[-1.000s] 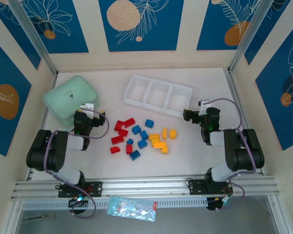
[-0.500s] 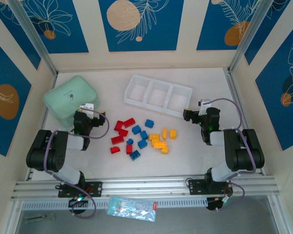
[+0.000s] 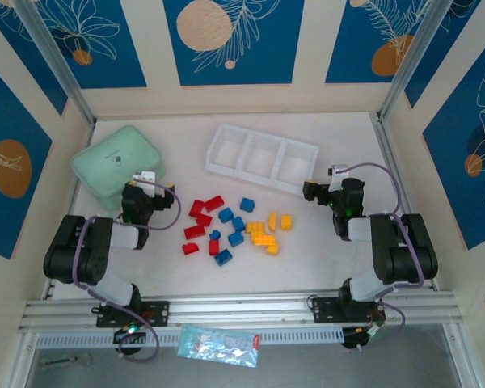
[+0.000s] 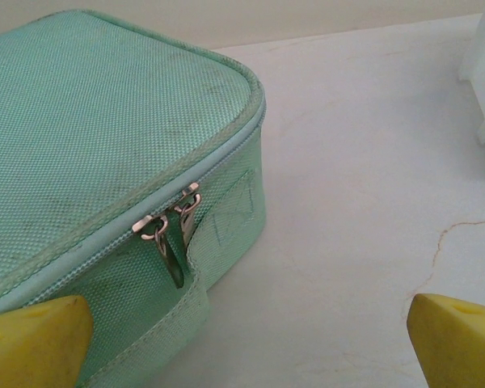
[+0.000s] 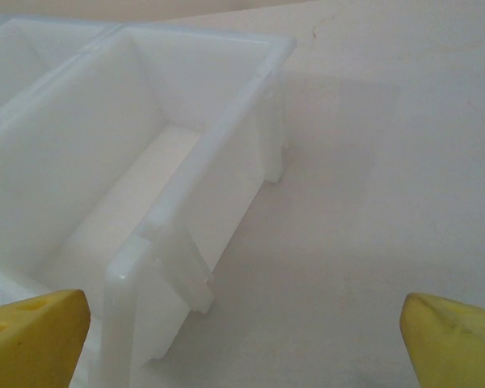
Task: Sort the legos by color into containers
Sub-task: Pick up the lego from the bottom-center of the table.
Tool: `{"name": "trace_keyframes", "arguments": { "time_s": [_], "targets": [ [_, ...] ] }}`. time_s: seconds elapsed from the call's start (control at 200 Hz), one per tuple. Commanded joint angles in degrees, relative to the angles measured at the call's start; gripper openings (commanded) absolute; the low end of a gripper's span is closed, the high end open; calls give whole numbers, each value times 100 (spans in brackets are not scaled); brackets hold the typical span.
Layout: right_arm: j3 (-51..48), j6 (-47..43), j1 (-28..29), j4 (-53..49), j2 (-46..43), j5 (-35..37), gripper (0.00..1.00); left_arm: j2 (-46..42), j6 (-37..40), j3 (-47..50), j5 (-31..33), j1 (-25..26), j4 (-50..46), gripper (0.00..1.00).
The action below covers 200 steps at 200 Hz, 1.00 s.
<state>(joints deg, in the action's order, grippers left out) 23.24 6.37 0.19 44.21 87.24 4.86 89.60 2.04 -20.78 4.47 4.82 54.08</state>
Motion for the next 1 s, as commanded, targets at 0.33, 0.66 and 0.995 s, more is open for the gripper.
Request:
{"name": "trace_keyframes", "arguments": {
  "time_s": [0.33,0.66,0.995],
  "targets": [
    [149,140,-1,-1027,-1177,109,99,-1982,-244,471,-139,-42,-971,99],
    [620,2211,-159,-3871,-3093,103,99,-3632,-1545,-151,-25,-52,-3448,99],
    [593,3229,-648,-5057,-3703,-550,99,-3999,-2894,-388,-324,-122,-4655,99]
  ]
}}
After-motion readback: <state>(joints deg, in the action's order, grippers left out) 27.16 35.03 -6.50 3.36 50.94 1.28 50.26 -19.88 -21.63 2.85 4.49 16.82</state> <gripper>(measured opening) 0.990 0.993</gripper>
